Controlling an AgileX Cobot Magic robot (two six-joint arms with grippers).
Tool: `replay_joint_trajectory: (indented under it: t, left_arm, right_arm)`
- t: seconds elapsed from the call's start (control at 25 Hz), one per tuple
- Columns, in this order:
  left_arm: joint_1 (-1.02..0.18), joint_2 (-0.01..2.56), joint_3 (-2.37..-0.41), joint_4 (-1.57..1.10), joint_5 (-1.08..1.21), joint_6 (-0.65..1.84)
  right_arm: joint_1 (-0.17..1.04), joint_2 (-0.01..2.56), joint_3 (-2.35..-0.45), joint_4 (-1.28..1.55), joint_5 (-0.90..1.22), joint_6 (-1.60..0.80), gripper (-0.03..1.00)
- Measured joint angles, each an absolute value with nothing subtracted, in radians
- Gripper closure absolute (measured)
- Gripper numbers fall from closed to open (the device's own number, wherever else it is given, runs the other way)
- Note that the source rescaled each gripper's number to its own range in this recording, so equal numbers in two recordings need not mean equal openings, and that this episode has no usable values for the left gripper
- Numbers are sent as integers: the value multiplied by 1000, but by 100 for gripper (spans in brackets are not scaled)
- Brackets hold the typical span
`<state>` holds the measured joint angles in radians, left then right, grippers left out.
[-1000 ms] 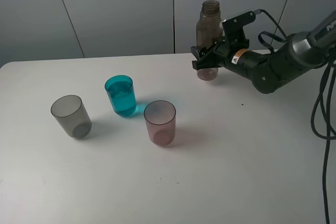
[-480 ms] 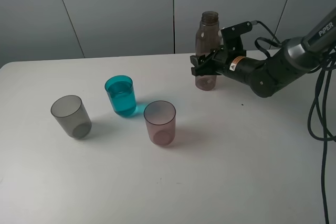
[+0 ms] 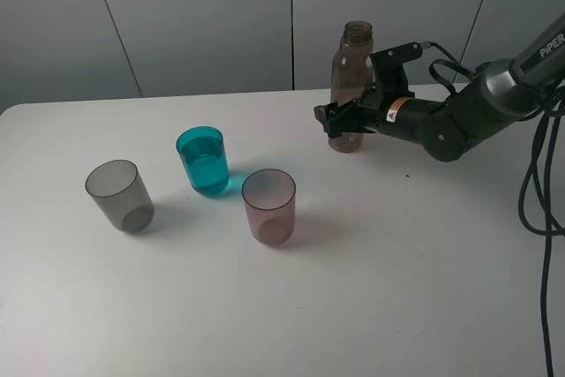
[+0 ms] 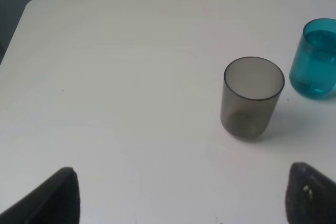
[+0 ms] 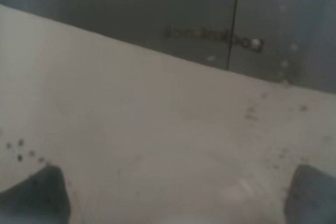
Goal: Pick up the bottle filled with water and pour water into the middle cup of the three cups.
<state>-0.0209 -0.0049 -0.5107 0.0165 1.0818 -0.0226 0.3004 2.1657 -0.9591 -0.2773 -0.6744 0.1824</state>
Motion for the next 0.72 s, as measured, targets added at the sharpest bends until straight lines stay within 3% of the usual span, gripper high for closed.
replay_joint_trajectory:
  t: [0.4,0.72]
  left_arm:
    - [-21,-5,-511,17,1082,-23]
    - [-21,-5,-511,17,1082,-23]
  right_arm:
    - [300,1921,-716,-278,-499,180,-3]
    - [300,1531,-673,-275,-104,172,-3]
